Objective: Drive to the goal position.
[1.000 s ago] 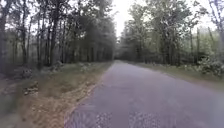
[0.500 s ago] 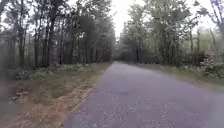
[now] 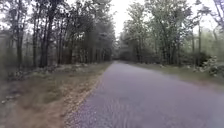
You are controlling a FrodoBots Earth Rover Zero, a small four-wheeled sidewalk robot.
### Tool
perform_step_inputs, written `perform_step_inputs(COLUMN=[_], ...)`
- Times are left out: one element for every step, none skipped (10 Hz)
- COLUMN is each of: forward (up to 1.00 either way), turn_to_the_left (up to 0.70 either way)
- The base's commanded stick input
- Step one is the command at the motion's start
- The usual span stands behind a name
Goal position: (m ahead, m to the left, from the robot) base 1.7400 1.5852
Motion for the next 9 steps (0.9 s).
perform_step_inputs(forward=[0.45, 0.45, 0.45, 0.45, 0.45, 0.45, 0.45, 0.45, 0.45], turn_to_the_left=[0.00, 0.00, 0.00, 0.00, 0.00, 0.00, 0.00, 0.00, 0.00])
